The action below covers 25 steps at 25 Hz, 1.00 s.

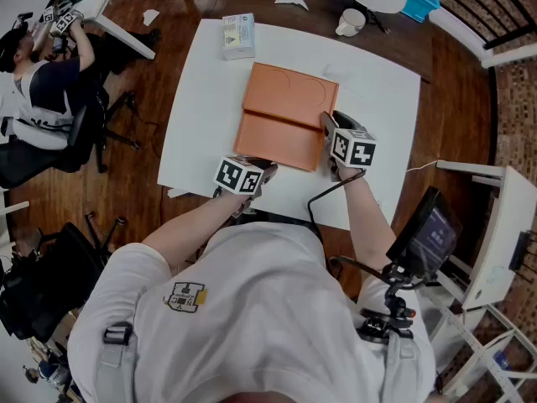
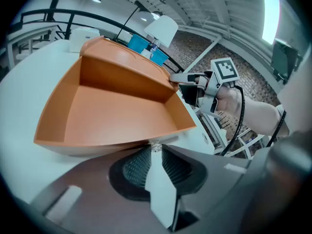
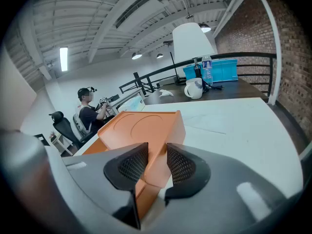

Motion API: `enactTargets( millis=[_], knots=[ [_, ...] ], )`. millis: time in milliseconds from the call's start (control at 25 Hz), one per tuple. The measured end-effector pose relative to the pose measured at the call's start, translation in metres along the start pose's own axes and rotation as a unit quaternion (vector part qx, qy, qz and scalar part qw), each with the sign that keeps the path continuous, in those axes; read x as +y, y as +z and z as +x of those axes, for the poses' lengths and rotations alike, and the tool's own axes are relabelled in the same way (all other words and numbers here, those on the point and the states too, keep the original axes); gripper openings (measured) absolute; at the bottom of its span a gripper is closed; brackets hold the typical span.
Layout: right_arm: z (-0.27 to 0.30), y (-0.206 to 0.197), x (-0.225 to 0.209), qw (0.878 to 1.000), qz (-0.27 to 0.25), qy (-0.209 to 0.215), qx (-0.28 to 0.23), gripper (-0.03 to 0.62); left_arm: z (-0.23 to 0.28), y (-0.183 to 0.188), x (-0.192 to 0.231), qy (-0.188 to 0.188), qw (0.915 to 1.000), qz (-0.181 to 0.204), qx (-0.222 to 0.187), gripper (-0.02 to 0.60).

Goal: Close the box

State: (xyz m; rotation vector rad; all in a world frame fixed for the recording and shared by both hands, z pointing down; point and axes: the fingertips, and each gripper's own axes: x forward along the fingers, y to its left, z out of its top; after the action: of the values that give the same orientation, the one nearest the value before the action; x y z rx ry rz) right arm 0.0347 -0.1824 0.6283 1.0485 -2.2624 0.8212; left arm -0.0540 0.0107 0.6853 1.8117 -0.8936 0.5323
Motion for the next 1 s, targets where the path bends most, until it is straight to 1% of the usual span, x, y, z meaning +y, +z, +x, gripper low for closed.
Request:
enactTargets(
  millis=[480, 720, 880, 1000],
  knots=[
    [0.002, -0.001, 0.007, 1.0, -0.001, -0.001, 0.002, 0.117, -0.004, -0.004, 0.005, -0.002, 1.0, -0.002, 0.001, 0.064],
    [0.0, -0.002, 0.007, 1.0, -0.002, -0.006, 0.003, 0.117, -0.006, -0.003, 0.004, -0.009, 0.9999, -0.002, 0.004, 0.064],
    [0.004, -0.001, 0.01, 1.0, -0.004, -0.005, 0.005, 0.117, -0.01, -0.002, 0.006, -0.008, 1.0, -0.006, 0.003, 0.064],
    [0.004, -0.002, 0.008, 1.0, -0.004, -0.002, 0.006, 0.117, -0.009, 0.003, 0.004, -0.003, 1.0, 0.0, 0.0, 0.064]
  ],
)
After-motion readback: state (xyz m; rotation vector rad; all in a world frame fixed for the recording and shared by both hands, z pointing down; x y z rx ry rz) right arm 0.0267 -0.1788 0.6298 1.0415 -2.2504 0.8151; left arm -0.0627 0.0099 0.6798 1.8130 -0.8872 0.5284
